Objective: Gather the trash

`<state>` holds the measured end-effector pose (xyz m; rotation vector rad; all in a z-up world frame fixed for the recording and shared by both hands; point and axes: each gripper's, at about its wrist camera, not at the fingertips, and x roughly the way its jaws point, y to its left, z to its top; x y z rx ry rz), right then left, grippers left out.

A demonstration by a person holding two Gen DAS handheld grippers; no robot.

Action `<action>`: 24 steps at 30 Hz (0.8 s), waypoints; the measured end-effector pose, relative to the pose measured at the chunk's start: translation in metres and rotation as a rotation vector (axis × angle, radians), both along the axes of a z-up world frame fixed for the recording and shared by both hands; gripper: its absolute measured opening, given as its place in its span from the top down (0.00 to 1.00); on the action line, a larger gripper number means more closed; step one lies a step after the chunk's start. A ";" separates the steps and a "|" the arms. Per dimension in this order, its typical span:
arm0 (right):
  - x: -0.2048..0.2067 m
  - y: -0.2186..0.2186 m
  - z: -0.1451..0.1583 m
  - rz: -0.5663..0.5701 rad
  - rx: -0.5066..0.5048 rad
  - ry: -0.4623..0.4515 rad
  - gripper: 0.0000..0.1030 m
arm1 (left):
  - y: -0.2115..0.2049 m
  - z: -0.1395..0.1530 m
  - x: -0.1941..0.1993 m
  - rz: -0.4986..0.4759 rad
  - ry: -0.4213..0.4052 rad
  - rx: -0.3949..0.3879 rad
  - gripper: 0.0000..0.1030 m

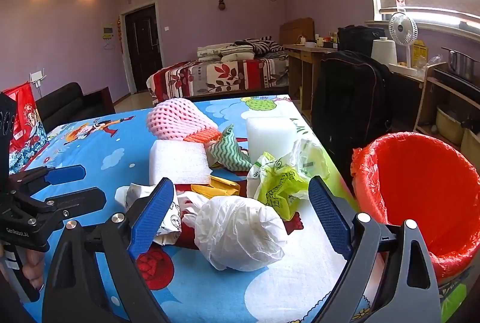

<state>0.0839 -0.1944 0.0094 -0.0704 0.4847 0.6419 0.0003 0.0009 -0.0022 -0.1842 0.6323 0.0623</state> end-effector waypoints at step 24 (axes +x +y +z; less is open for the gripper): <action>0.000 -0.001 -0.004 0.004 -0.002 0.001 0.17 | 0.000 -0.001 0.001 -0.001 0.002 -0.002 0.05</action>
